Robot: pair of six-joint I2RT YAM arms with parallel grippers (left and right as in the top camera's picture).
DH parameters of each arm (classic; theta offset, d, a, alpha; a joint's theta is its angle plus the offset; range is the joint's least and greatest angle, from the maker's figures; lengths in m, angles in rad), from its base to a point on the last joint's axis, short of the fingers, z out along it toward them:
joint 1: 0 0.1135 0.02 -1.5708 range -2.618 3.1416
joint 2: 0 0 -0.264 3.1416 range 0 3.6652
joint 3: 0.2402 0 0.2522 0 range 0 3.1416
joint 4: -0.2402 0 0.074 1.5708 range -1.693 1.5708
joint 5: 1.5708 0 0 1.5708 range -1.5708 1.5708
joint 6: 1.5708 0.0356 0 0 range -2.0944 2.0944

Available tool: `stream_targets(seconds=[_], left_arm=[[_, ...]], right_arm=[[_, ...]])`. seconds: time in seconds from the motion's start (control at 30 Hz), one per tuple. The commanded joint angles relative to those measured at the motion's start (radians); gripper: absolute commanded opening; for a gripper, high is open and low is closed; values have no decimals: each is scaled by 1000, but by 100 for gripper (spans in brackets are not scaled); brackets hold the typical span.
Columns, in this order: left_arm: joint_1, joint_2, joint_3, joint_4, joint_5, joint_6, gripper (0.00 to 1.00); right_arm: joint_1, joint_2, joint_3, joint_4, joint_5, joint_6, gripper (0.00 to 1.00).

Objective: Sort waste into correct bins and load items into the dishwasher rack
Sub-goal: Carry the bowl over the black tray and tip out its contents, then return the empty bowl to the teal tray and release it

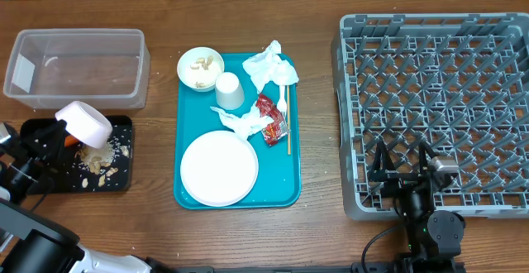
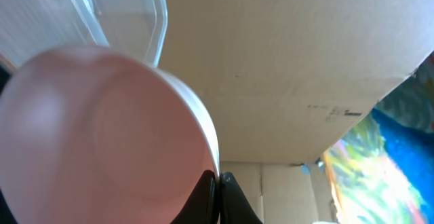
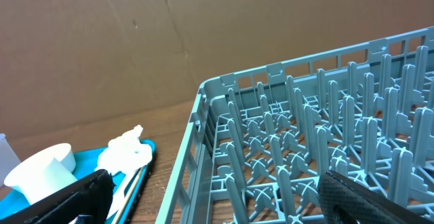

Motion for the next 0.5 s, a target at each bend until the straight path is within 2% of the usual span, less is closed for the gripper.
stream_targets(seconds=[0.0,0.27,0.4,0.47], left_arm=[[2,-9,0,12,29,-57,4],[-74,-92,0,-71,29,137,4],[-180,-273,0,-84,23,156,4],[-257,-388,0,-84,-67,154,4]], right_arm=[[-2,-9,-10,6,10,-8,100],[-2,-9,-10,6,10,-8,100],[-2,-9,-10,6,10,-8,100],[-2,-9,-10,6,10,-8,100]])
